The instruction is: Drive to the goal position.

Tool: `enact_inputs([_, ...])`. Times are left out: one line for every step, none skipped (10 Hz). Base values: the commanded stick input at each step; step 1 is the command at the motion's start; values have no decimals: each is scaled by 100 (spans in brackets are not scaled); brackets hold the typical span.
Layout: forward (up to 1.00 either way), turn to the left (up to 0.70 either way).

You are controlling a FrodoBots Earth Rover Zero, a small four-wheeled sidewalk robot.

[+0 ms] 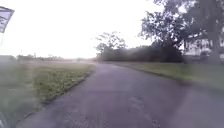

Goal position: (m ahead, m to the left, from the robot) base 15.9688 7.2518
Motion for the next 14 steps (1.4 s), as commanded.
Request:
enact_inputs([70, 0])
enact_inputs([70, 0])
enact_inputs([70, 0])
enact_inputs([70, 0])
enact_inputs([70, 0])
enact_inputs([70, 0])
enact_inputs([70, 0])
enact_inputs([70, 0])
enact_inputs([70, 0])
enact_inputs([70, 0])
enact_inputs([70, 0])
enact_inputs([70, 0])
enact_inputs([70, 0])
enact_inputs([70, 0])
